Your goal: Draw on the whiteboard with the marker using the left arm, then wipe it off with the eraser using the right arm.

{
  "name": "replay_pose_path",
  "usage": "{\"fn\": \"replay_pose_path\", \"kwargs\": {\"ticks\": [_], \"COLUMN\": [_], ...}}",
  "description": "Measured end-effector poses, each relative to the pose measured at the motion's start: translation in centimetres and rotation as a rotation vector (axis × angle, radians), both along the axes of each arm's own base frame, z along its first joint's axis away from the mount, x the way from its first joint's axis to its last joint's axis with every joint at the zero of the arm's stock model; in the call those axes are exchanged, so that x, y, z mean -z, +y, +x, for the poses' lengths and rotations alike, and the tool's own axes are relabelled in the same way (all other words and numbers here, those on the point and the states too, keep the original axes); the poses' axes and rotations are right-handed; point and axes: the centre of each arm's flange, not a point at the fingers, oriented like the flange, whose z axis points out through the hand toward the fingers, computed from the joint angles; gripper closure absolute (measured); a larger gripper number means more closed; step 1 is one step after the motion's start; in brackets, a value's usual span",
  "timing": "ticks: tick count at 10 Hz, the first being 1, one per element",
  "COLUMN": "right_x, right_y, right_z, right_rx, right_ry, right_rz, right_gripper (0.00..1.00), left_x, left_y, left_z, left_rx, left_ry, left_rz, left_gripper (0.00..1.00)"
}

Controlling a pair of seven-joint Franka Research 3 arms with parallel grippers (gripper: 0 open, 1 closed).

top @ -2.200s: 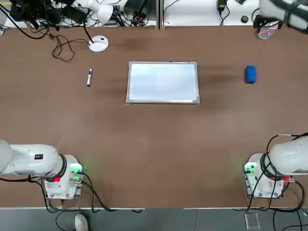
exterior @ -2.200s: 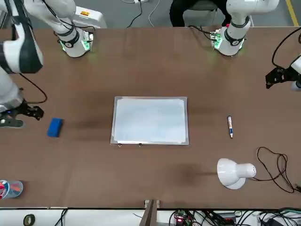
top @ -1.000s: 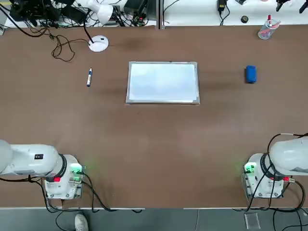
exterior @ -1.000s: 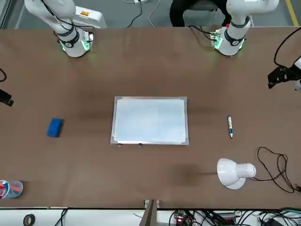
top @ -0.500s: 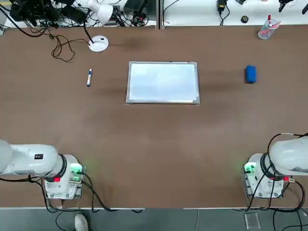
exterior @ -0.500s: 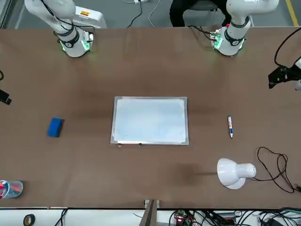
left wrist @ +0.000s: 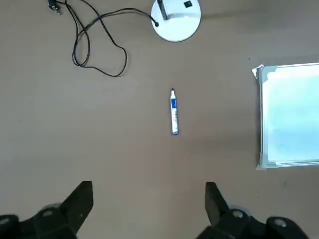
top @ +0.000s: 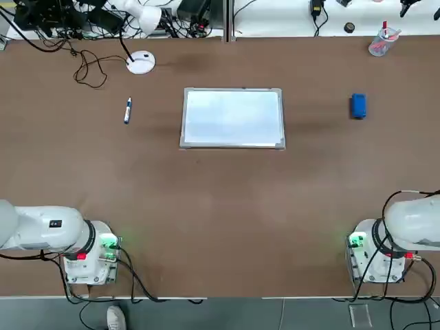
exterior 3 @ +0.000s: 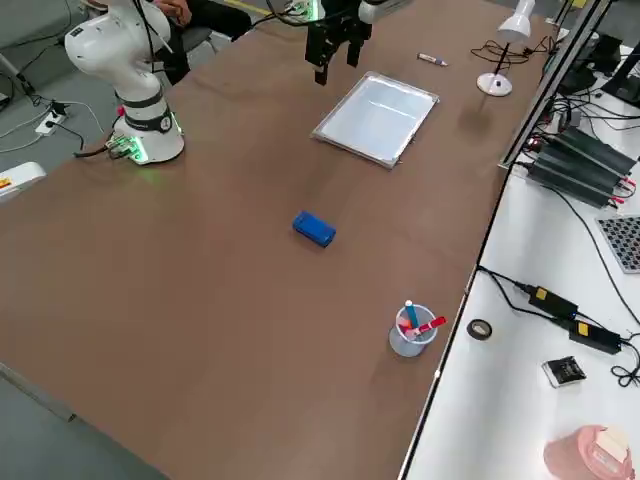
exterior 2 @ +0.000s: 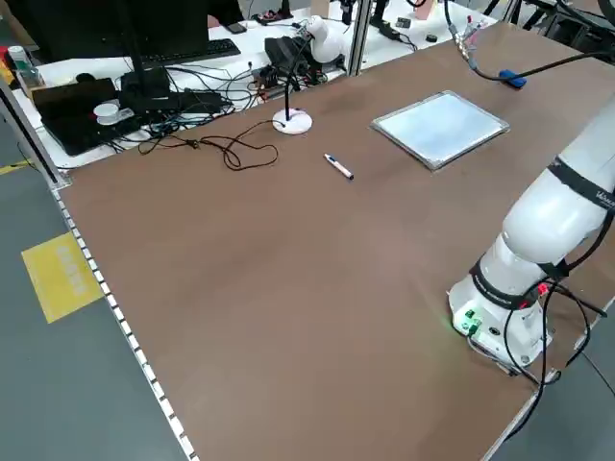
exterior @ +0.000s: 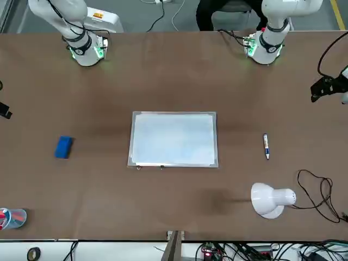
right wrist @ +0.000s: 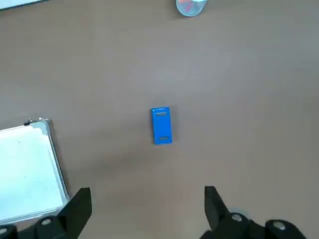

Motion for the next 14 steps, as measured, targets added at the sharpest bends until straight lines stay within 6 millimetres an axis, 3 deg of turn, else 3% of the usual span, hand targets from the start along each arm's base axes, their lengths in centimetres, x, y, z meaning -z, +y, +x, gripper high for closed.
{"fn": "replay_pose_path", "kwargs": {"ticks": [7, 14], "right_x": [-1.2, -1.1], "right_y": [1.1, 1.4], "right_z": [-0.9, -0.9], "right_rx": [-0.017, -0.021], "right_ry": [-0.013, -0.014], "right_rz": [-0.004, -0.004], "right_gripper": [0.0, 0.0], "left_x": [-0.3, -0.4], "left_y": [0.6, 0.6], "left_z": [0.1, 0.1], "left_rx": [-0.011, -0.011], "left_ry": [-0.007, -0.007], "left_rz": [-0.001, -0.001], "left_gripper": [0.0, 0.0]}}
